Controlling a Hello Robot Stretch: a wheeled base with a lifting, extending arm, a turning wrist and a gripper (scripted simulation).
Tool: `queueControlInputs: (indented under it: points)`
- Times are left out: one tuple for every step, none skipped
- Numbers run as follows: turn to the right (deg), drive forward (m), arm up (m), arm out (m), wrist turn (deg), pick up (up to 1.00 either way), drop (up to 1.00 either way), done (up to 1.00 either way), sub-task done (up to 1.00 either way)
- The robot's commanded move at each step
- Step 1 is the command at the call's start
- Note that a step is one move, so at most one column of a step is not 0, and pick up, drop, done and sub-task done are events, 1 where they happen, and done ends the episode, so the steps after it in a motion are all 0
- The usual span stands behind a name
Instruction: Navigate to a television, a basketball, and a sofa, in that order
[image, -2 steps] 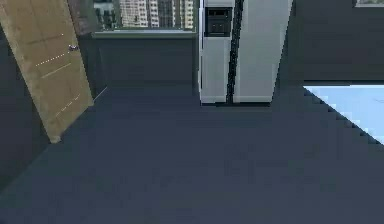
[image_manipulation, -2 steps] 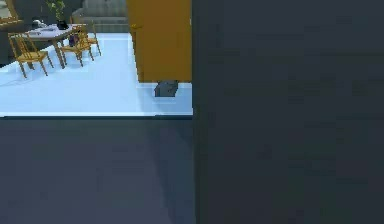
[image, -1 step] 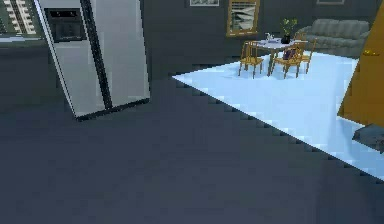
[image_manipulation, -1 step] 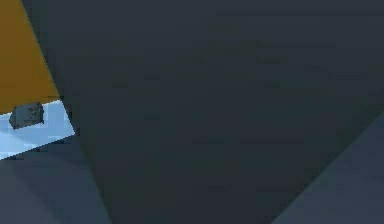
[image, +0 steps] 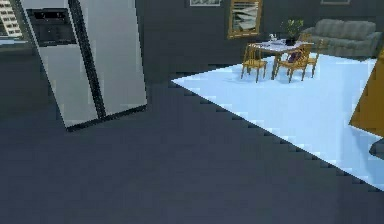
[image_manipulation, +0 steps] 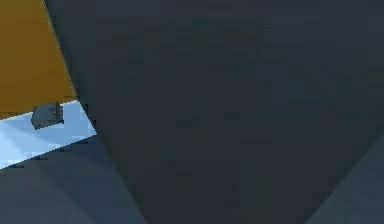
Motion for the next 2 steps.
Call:
queueControlInputs:
  points:
    - [30.0,0.0,0.0,0.0,0.0,0.0,0.0,0.0,0.0]
    - [0.0,1.0,0.0,0.0,0.0,0.0,0.0,0.0,0.0]
